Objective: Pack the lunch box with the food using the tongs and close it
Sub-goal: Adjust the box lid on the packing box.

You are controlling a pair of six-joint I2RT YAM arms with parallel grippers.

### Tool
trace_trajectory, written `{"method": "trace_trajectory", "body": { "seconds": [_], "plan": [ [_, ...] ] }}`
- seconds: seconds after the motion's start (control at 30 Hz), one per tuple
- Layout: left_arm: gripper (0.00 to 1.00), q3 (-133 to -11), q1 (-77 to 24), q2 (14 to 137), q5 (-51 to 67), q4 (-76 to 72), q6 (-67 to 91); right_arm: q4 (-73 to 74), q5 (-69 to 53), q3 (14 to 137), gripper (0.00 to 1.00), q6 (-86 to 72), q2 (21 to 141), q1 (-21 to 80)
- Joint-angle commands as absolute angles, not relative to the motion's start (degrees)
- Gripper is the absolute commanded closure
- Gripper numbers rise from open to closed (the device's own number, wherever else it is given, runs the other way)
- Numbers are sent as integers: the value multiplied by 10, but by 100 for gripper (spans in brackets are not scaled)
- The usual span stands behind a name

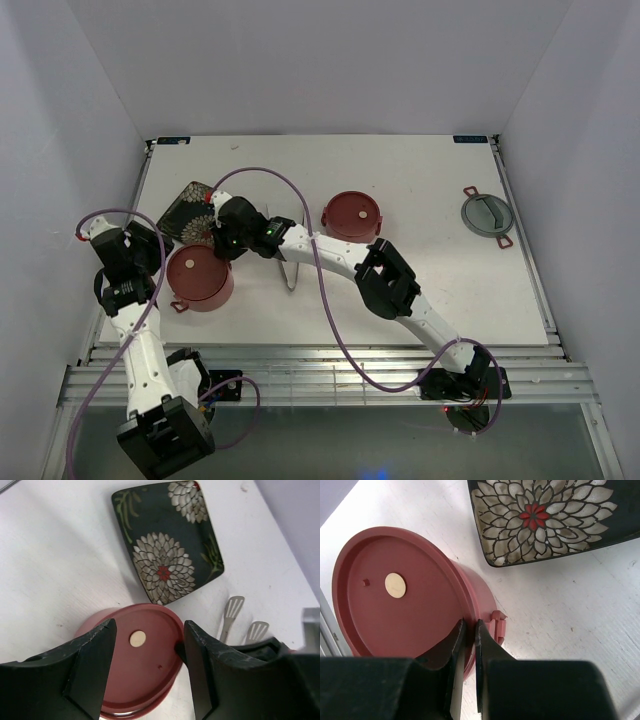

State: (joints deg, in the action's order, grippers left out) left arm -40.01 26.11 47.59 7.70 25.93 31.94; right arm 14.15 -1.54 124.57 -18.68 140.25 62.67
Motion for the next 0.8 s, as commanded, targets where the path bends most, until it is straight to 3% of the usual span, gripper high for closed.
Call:
{"method": "trace_trajectory", "body": {
  "seconds": [0.0, 0.3, 0.47, 0.63, 0.77],
  "plan": [
    [33, -400, 261, 449, 109, 271, 323, 121, -2, 1234, 92, -171, 1391, 625],
    [33, -420, 261, 457, 178, 274, 341, 138, -20, 1231, 91, -174, 1400, 623],
    [33, -405, 261, 475, 162, 250, 346, 141, -24, 1232, 71, -168, 1398, 623],
    [33, -394, 261, 503, 148, 236, 344, 141, -26, 1227, 62, -163, 1387, 621],
    [33, -377, 262, 519, 143, 218, 347, 141, -28, 1222, 61, -159, 1378, 617]
  ]
}}
